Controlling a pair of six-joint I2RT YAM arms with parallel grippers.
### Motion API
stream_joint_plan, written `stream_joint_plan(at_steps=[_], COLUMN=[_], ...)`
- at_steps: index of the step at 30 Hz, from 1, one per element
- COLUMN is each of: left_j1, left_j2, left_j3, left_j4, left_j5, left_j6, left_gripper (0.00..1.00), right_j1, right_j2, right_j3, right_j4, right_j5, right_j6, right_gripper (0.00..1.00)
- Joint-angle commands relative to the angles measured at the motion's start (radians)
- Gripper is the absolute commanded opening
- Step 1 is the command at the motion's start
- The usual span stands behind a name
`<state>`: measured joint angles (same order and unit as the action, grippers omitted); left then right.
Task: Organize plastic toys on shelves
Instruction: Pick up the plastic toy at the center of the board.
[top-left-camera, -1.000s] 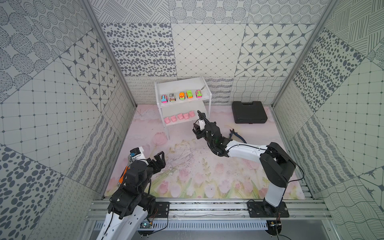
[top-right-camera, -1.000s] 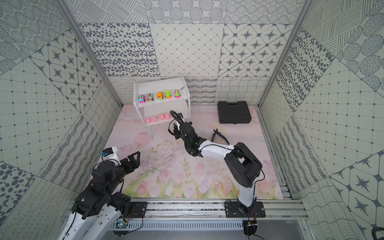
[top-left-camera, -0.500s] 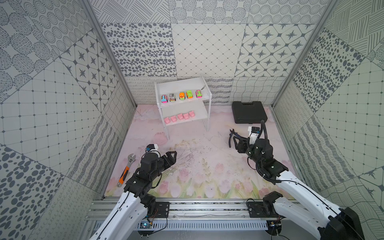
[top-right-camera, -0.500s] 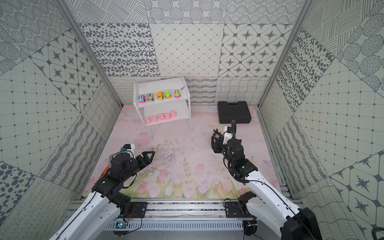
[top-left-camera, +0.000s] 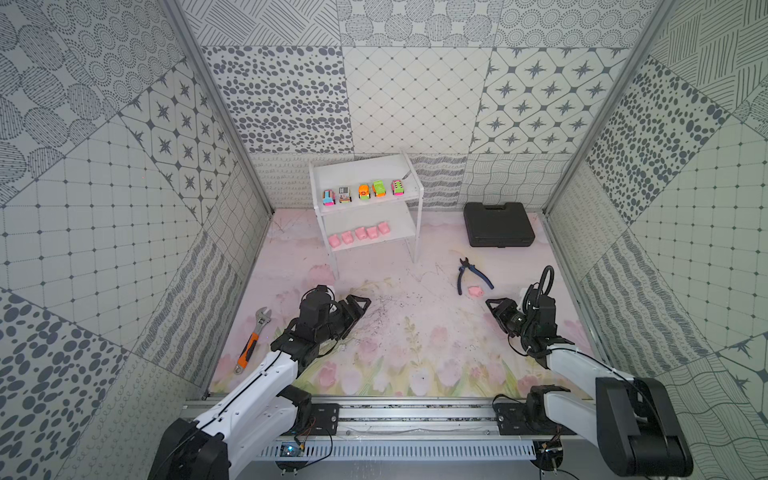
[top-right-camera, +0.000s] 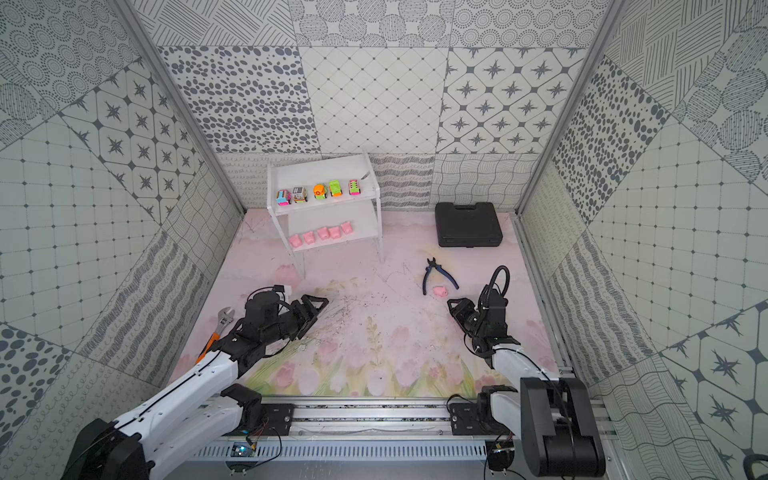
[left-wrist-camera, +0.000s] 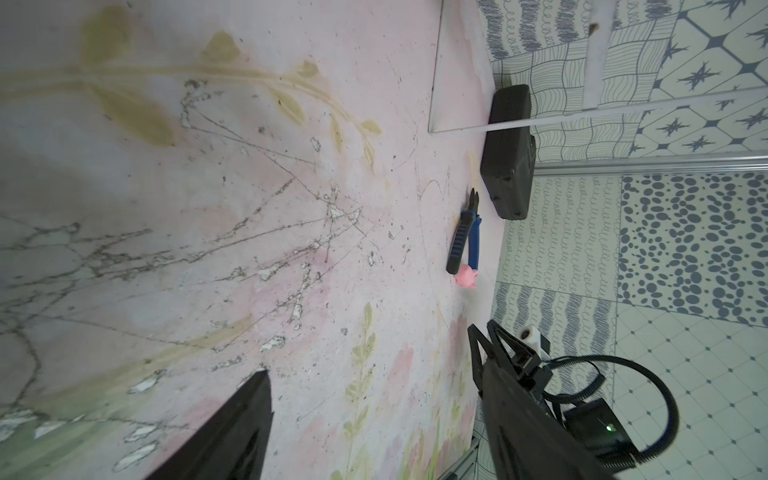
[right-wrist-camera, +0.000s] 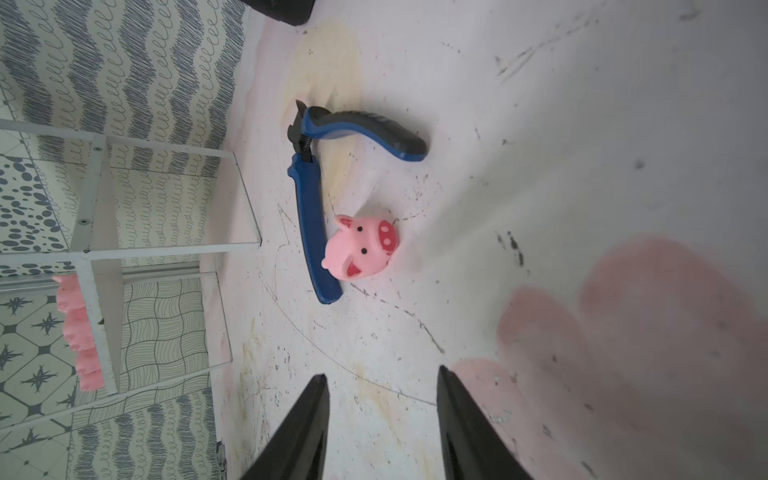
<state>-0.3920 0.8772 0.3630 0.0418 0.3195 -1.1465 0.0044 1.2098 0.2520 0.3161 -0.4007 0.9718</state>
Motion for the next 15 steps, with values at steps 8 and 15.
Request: stream_joint_plan(at_steps=[8,15], left_j1=[-0.072,-0.078], left_j2=[-0.184,-0.279], left_j3=[-0.005,-0.048], left_j4=[-0.063,-0.1], left_j5=[-0.063,-0.114], left_j6=[-0.097,-0.141], left_gripper=[0.82,0.82], right_j1=[-0.004,0.006], right_j2=[0.254,0.232], right_j3=[0.111,0.198], right_j4=[0.267,0.032], right_j5=[0.0,0.065], right_j6=[0.235,0.229], right_gripper=[0.44,0.44])
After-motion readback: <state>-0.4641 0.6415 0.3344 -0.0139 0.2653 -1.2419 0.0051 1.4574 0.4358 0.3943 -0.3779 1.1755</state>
